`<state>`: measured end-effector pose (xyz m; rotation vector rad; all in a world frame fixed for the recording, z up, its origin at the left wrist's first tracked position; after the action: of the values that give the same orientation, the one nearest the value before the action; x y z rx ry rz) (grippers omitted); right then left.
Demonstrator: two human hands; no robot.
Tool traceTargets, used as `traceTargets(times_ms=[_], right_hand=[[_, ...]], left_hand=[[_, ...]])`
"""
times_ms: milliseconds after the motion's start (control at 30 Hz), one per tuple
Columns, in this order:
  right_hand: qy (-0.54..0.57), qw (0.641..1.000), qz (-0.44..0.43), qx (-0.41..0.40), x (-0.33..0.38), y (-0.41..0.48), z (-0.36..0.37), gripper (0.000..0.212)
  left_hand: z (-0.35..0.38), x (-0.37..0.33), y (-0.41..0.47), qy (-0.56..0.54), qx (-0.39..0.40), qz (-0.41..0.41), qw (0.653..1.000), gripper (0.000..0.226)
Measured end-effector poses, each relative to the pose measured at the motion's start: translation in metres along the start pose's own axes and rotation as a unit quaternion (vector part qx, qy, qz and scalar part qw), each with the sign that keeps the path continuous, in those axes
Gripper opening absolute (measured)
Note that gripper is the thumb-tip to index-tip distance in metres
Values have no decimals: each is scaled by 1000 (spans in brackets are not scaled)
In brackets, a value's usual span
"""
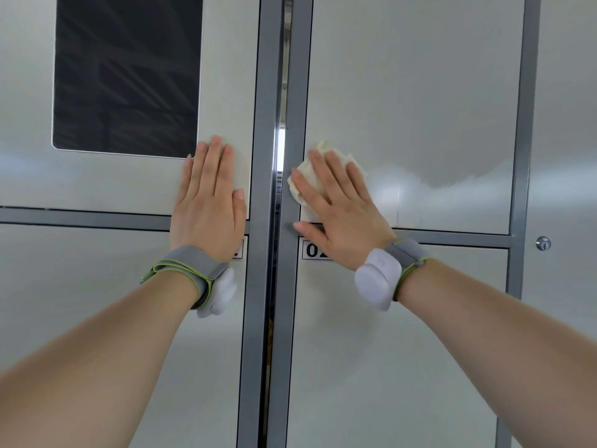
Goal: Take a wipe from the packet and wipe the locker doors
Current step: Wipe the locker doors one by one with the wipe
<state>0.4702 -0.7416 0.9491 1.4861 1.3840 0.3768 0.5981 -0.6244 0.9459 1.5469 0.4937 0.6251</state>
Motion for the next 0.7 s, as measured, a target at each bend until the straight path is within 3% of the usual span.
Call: traceTargets(times_ms=[167,333,700], right_hand=[[-15,998,-48,25,2,-7,-2,66],[21,996,84,9,-21,16,-20,75],[21,998,-34,52,13,-28,9,67]], left_hand=[[0,0,-2,0,3,-6,1000,59],[0,0,-1,-7,-5,-11,1000,58],[0,0,-2,-7,-5,-5,1000,57]])
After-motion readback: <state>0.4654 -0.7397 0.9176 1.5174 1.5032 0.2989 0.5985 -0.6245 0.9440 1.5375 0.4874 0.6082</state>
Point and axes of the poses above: each hand's wrist, its own y-axis towards the middle knuckle, its own z-axis out of the palm, x = y × z, the point moved 6 cm from there along y, towards the middle knuckle, and after that the axes turned 15 degrees about y, right-handed, at the moved point
